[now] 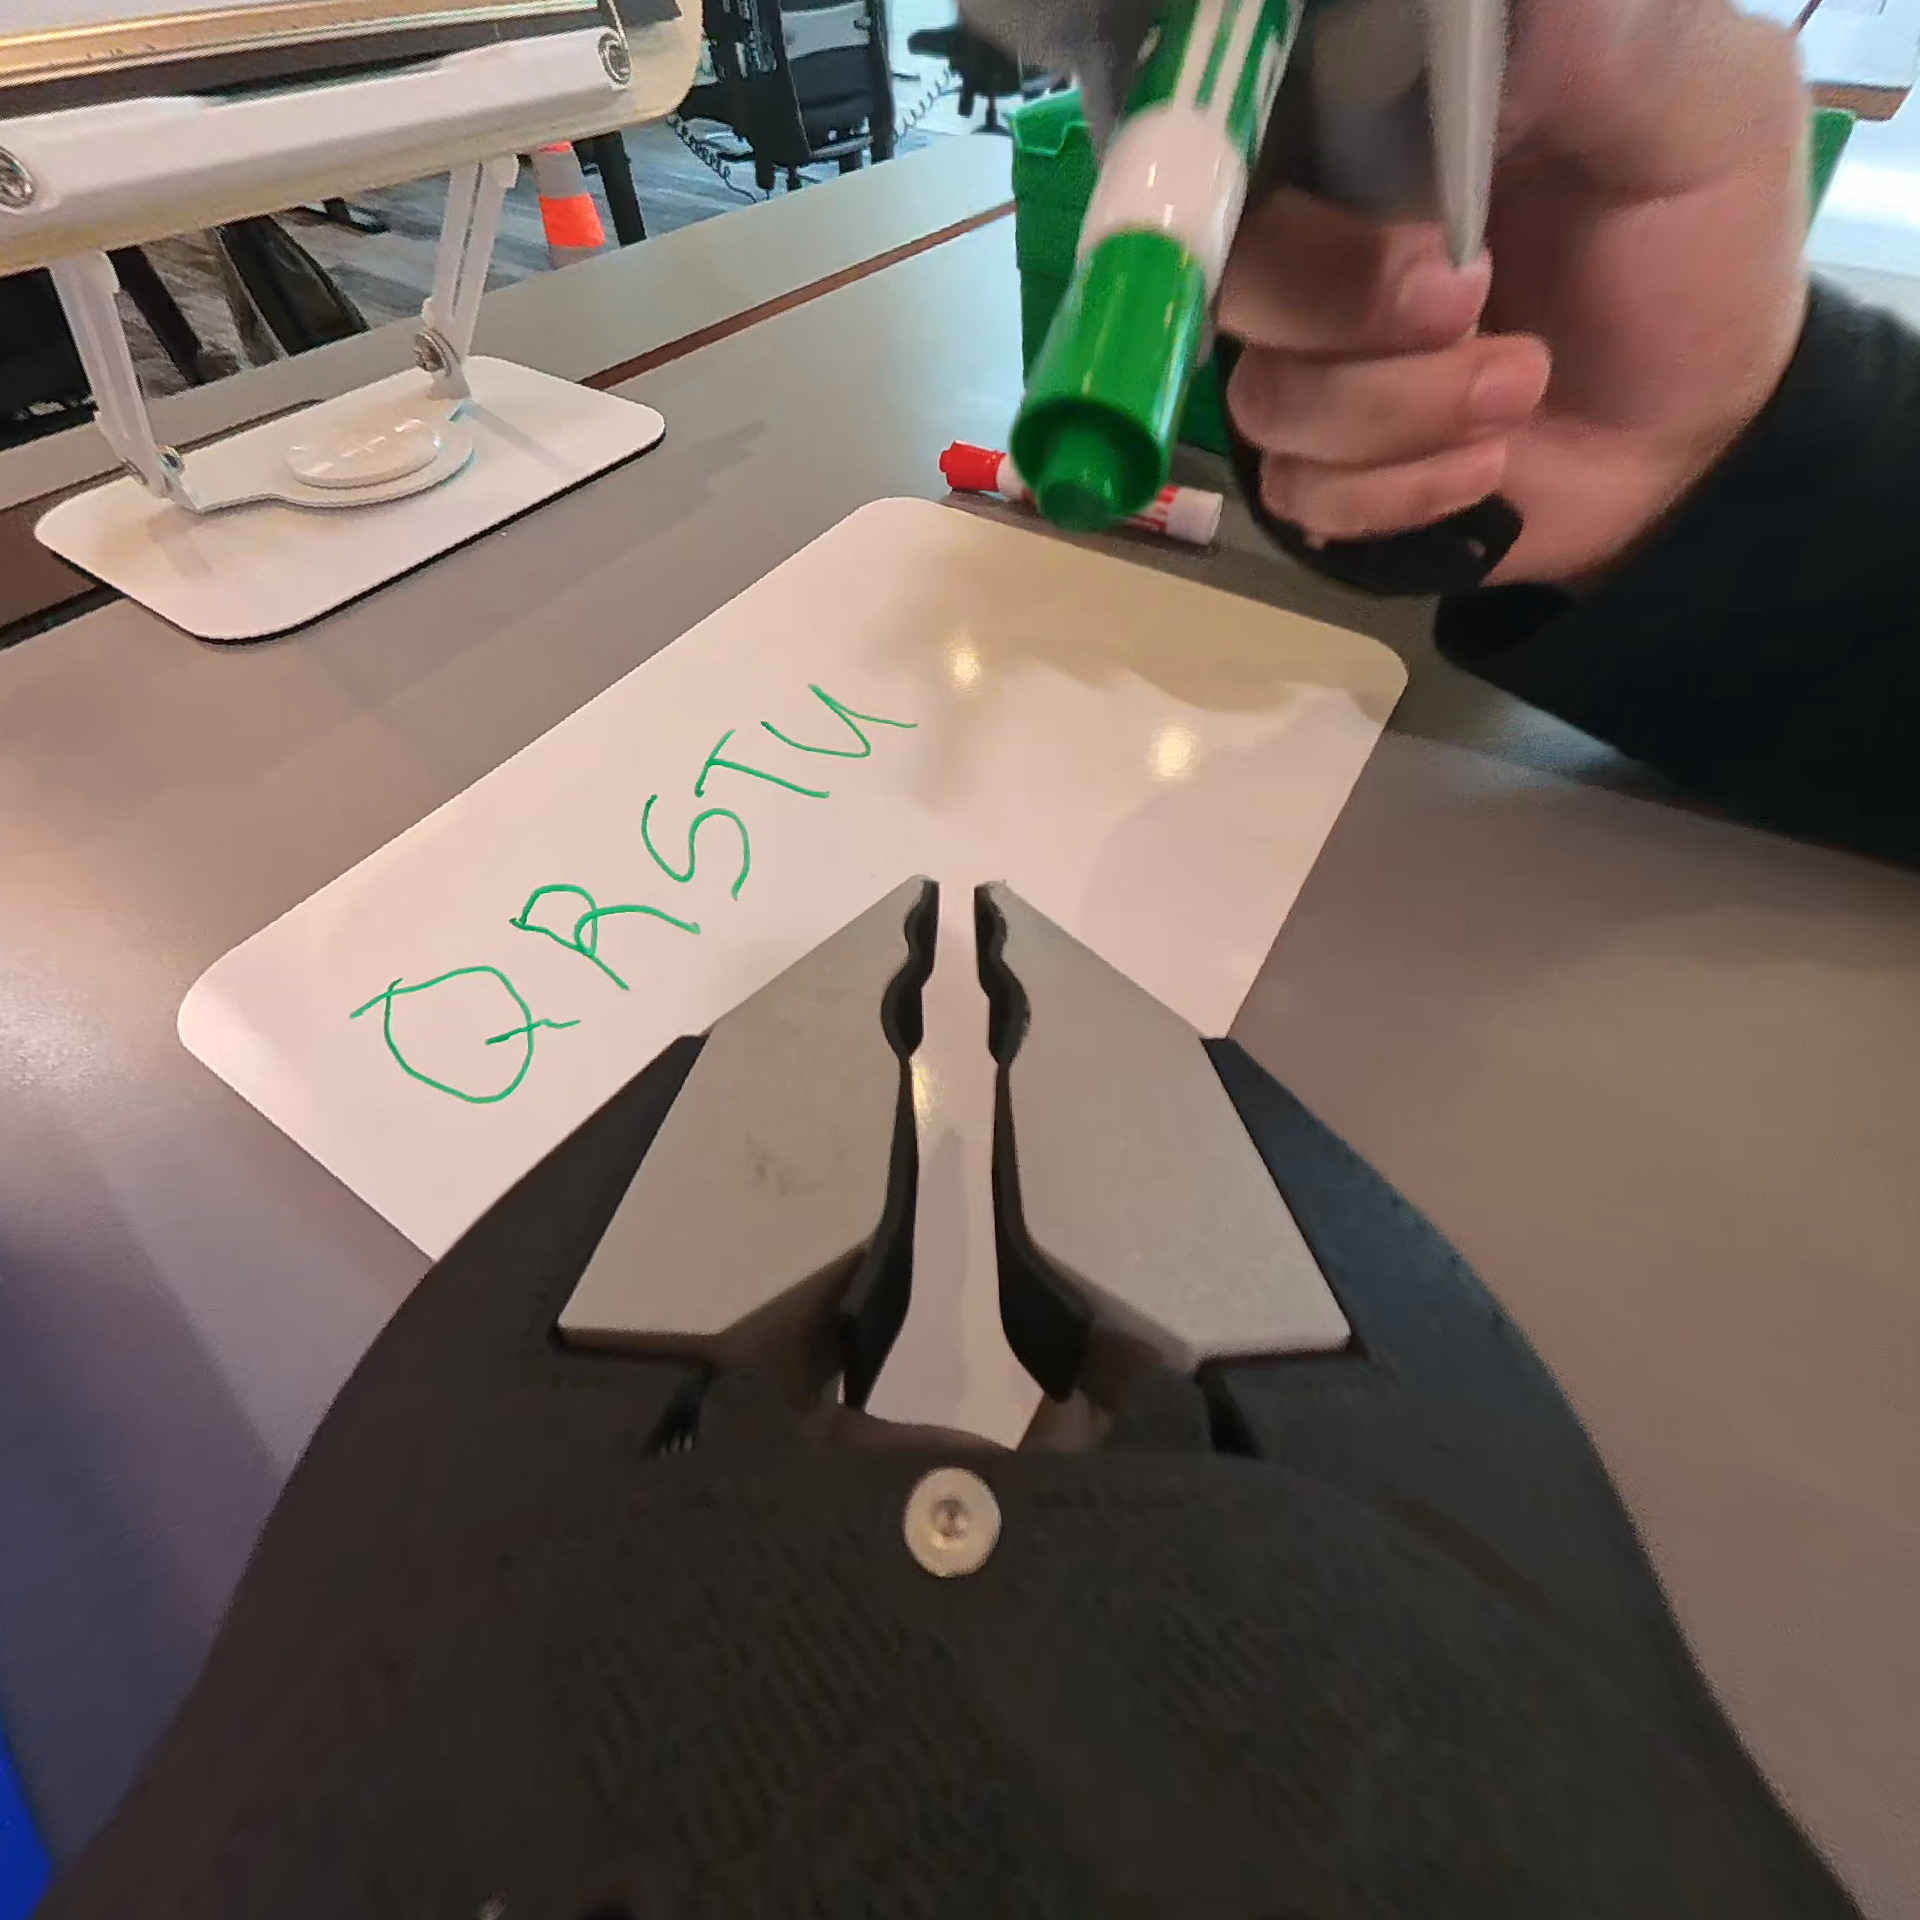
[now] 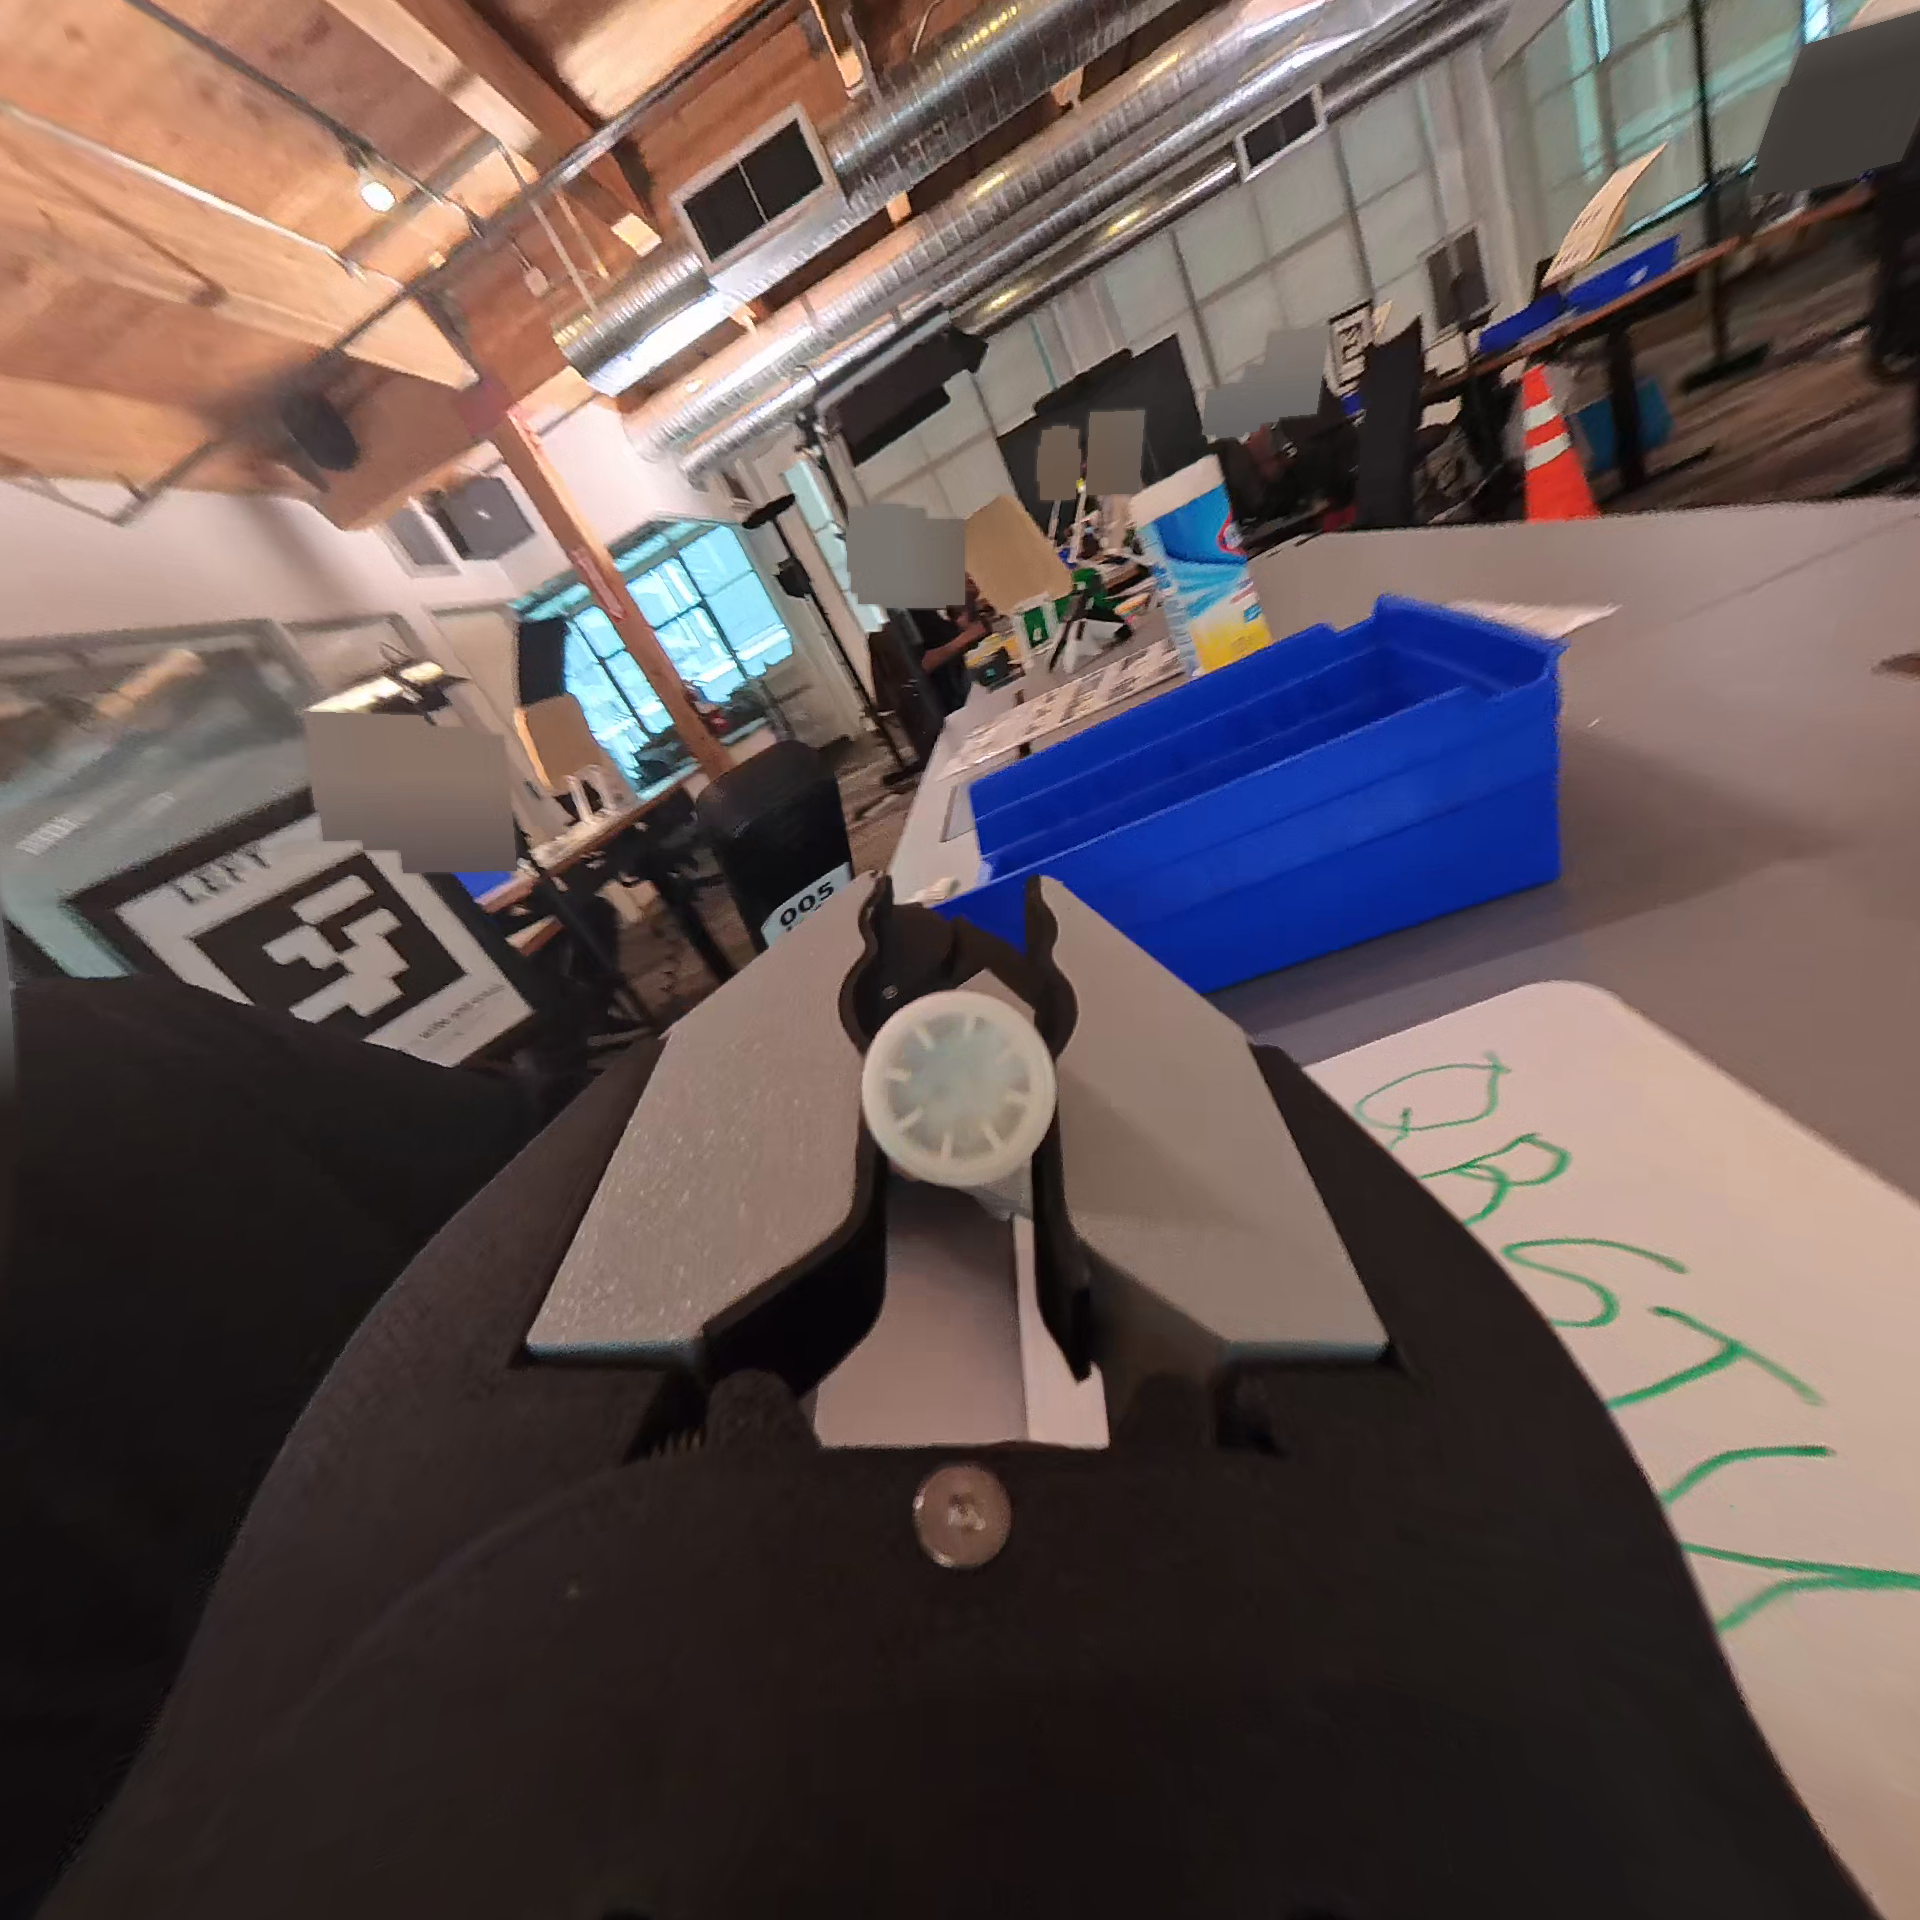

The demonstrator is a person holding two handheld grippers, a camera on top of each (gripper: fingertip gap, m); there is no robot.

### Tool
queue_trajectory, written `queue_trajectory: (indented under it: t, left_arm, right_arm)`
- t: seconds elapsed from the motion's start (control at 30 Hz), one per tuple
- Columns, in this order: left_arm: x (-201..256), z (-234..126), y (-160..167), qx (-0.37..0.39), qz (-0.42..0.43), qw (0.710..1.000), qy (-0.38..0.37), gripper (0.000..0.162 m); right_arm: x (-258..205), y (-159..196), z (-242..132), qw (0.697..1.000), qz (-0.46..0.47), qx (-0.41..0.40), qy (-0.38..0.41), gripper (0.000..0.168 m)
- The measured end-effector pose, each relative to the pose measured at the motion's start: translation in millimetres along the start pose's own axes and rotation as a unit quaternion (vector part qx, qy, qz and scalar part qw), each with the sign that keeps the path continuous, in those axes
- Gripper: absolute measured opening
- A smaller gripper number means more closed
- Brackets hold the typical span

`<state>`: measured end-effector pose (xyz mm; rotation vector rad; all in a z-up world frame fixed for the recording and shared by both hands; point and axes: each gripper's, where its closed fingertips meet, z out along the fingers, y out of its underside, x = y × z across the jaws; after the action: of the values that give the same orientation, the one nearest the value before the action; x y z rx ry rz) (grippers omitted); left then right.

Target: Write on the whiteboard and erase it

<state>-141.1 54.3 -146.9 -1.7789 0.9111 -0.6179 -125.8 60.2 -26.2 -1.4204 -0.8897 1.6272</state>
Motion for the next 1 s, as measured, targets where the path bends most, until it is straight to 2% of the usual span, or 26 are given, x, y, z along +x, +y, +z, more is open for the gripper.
queue_trajectory:
  t: [0.17, 0.3, 0.4, 0.5, 0.6, 0.7, 0.87, 0.93, 1.0]
  left_arm:
    - [-4.1, -0.4, -0.3, 0.002, -0.011, 1.0, -0.003, 0.004]
    - [-8.0, -2.4, -1.9, 0.01, -0.019, 1.0, -0.005, 0.004]
    - [-5.5, -1.3, -1.0, 0.005, -0.005, 1.0, -0.007, 0.005]
    - [-3.7, -0.7, -0.4, 0.002, 0.003, 1.0, -0.007, 0.005]
    - [-3.2, -1.0, -0.7, 0.003, 0.006, 1.0, -0.007, 0.005]
    - [-1.7, -0.6, -0.4, 0.001, 0.013, 1.0, -0.008, 0.005]
    - [-2.4, -0.6, -0.4, 0.002, 0.01, 1.0, -0.008, 0.005]
    - [-3.2, -0.8, -0.6, 0.003, 0.005, 1.0, -0.007, 0.004]
    - [-4.1, -1.3, -1.0, 0.005, 0.0, 1.0, -0.006, 0.004]
  right_arm:
    - [-5.2, -24.3, -22.5, 0.991, -0.099, 0.004, 0.088, 0.022]
    - [-24.9, -53.2, -58.5, 0.98, -0.124, 0.04, 0.15, 0.022]
    - [-30.4, -74.7, -108.8, 0.951, -0.167, 0.021, 0.259, 0.023]
    - [-21.3, -90.4, -180.9, 0.91, -0.169, -0.001, 0.379, 0.022]
    - [6.3, -81.4, -263.0, 0.856, -0.127, -0.046, 0.499, 0.022]
    - [37.8, -44.6, -330.4, 0.803, -0.053, -0.117, 0.582, 0.023]
    - [71.0, 19.7, -374.1, 0.759, 0.042, -0.208, 0.616, 0.025]
    - [77.2, 29.2, -384.8, 0.737, 0.052, -0.223, 0.636, 0.031]
    - [79.1, 26.1, -385.2, 0.729, 0.041, -0.223, 0.646, 0.036]
